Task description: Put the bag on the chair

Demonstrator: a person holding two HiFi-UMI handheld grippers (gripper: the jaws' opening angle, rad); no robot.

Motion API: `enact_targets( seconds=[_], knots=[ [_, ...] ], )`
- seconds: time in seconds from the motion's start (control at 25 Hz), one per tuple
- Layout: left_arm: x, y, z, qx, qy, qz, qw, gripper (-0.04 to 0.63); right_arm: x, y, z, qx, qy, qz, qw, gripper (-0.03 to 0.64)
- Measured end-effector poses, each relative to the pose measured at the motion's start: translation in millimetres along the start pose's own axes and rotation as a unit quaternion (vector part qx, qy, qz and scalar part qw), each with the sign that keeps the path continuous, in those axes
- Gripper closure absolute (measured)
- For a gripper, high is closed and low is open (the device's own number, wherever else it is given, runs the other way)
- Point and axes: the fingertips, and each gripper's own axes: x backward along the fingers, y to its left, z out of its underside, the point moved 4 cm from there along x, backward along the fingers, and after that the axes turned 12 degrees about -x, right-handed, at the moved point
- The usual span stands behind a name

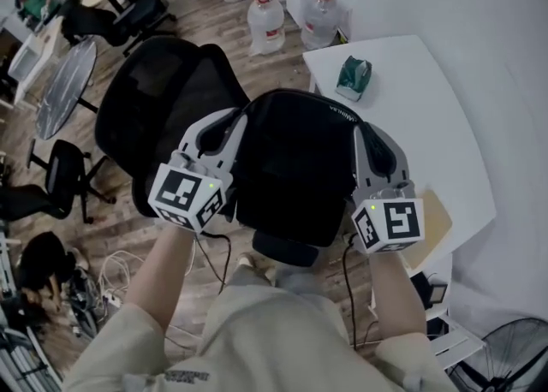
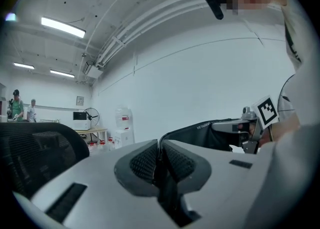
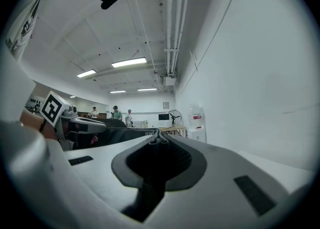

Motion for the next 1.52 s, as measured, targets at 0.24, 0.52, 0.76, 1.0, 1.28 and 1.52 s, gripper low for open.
enact_targets(
  seconds=[0.24,0.52,0.76,1.0,1.28,1.52],
  knots=[
    [-27,-3,48,0.008,0.038,-0.001,0.9992,0.548,-23,-28,49,-0.020,0.010,0.000,1.000,0.571],
    [-50,3,102,0.044,0.056,-0.002,0.9975,0.546,-45,-45,98,-0.022,0.017,0.001,1.000,0.571],
    [-80,16,154,0.075,0.063,-0.007,0.9951,0.546,-75,-59,137,0.001,0.022,0.014,1.000,0.571],
    [-112,22,214,0.106,0.073,-0.007,0.9916,0.546,-100,-80,188,-0.010,0.042,0.032,0.999,0.571],
    [-135,24,277,0.119,0.106,-0.001,0.9873,0.546,-116,-89,242,-0.001,0.063,0.043,0.997,0.571],
    [-145,27,317,0.132,0.117,0.001,0.9843,0.546,-126,-101,286,-0.041,0.082,0.059,0.994,0.571]
  ],
)
